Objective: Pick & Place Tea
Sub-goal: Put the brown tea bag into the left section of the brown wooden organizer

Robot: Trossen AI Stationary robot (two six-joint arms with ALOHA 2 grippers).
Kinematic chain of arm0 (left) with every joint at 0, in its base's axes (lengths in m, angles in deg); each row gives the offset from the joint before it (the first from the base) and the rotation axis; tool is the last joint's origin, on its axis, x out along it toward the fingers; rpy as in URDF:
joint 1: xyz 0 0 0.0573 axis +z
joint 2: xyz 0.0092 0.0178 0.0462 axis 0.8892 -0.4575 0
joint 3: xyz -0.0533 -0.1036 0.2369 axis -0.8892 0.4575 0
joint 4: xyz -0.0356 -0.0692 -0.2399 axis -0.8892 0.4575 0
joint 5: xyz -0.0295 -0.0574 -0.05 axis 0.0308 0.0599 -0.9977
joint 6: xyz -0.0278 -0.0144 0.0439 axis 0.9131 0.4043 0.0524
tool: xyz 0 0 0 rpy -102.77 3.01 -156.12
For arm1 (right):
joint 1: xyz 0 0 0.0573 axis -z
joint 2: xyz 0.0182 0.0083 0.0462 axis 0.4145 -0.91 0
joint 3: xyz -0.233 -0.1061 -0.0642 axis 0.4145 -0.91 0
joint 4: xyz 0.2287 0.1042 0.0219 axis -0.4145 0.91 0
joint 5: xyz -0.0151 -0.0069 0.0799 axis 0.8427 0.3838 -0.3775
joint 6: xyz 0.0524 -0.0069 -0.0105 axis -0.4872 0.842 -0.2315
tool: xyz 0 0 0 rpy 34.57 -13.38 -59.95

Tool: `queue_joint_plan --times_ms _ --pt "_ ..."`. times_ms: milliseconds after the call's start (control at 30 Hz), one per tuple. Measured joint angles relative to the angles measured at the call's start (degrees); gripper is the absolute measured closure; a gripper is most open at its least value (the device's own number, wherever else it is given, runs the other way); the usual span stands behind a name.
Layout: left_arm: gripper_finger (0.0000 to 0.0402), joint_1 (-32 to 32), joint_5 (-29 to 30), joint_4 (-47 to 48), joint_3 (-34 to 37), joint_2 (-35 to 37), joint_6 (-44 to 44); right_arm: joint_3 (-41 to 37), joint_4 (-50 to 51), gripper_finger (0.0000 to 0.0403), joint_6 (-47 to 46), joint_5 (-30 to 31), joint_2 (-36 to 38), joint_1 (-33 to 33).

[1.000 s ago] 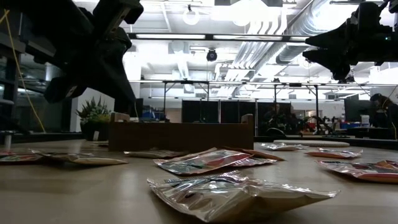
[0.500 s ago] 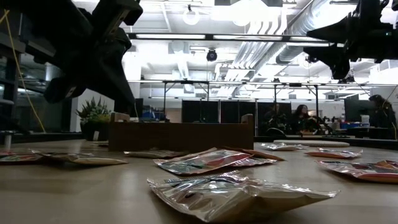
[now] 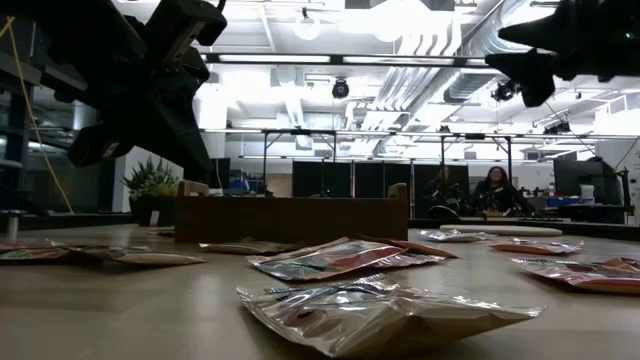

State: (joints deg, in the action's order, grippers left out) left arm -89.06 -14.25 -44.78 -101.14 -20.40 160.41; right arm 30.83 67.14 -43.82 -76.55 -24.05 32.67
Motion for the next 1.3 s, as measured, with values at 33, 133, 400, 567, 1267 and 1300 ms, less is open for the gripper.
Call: queue_joint_plan --times_ms 33,133,400,567,1267,1300 --pt "0.0401 0.0 0.0 0.0 0.0 0.0 -0.1 1.5 1.3 0.0178 1.0 -0.2 -2.3 0.0" --pt "0.0401 0.0 0.0 0.0 0.0 0.0 -0.1 6.9 5.3 0.0178 2.2 -0.4 -10.2 0.0" --pt "0.0401 0.0 0.0 0.5 0.0 0.0 -0.1 17.4 -1.4 0.0178 -8.1 -3.4 -28.7 0.0" --pt "0.0402 0.0 0.0 0.4 0.0 0.0 -0.1 20.3 -9.6 0.0178 -6.3 -9.9 -39.8 -2.9" --pt "0.0401 0.0 -1.3 0.9 0.0 0.0 -1.0 24.9 -30.2 0.0261 -12.6 2.0 -71.5 -20.6" --pt "0.0401 0.0 -1.3 0.9 0.0 0.0 -1.0 26.7 -27.9 0.0276 -10.9 2.5 -72.4 -21.4"
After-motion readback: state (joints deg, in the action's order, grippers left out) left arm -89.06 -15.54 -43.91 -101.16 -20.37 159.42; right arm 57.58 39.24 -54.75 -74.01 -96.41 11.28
